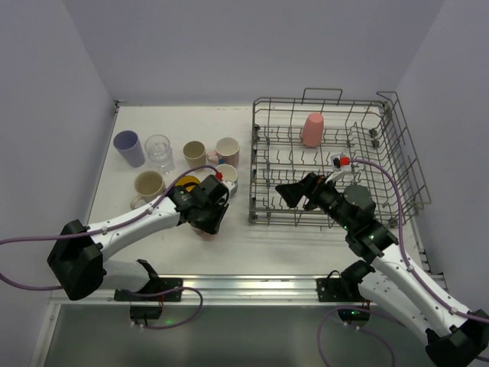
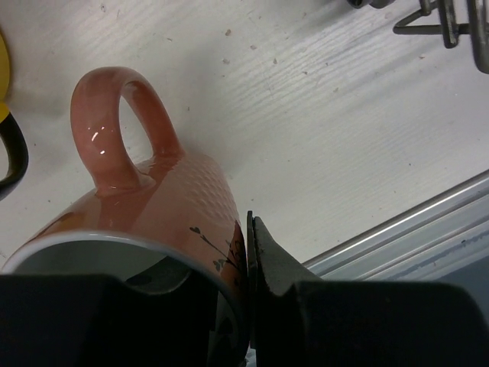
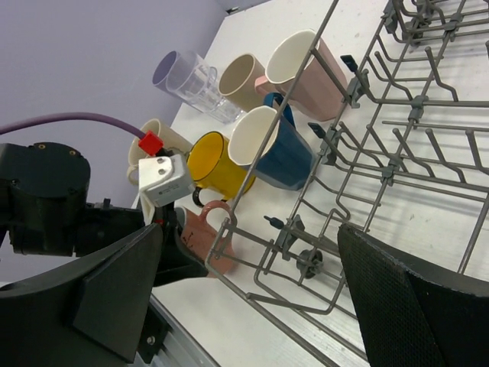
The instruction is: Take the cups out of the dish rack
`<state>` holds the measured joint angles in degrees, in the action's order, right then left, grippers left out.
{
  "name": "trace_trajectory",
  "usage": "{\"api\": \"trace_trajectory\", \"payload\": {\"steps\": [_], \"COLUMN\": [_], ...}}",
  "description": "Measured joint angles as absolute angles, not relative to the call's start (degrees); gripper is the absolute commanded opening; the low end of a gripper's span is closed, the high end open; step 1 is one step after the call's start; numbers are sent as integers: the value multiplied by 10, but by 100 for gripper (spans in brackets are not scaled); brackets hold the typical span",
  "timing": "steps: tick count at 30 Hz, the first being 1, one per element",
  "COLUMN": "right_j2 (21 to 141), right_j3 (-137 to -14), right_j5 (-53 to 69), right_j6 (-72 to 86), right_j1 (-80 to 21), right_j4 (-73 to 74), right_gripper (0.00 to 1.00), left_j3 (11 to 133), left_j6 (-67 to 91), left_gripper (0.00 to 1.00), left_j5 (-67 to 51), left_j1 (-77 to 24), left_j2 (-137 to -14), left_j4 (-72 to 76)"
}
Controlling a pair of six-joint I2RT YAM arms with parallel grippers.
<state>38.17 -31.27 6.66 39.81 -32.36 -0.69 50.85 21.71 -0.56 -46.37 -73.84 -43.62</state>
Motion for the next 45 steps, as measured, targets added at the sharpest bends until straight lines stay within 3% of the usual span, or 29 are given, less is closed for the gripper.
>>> {"api": "trace_trajectory", "payload": {"steps": [5,16,21,22,33,45], "right_j2": [382,439,492,507,756,1092], "right_j3": [-318,-361,-408,-425,-617,-934], "right_j5": [54,-55,-117,-126,-147,-165], "right_j6": [388,306,263,255,192,140], "right_j1": [-324,-322,-295,-282,-159,-125], "right_j4": [-3,20,42,49,81,168], "right_gripper": [99,99,99,99,96,94], "left_j3": [508,496,496,497,589,547], "left_j6": [218,219,217,217,204,112], "left_gripper": [24,48,83,100,100,100], "left_j5": [16,31,39,41,64,142], "left_j1": [-470,-474,-474,-474,-474,-474], "left_j2": [-769,-774,-754,-746,-619,-462], "left_j4": [-422,-383,-383,-384,-365,-227]}}
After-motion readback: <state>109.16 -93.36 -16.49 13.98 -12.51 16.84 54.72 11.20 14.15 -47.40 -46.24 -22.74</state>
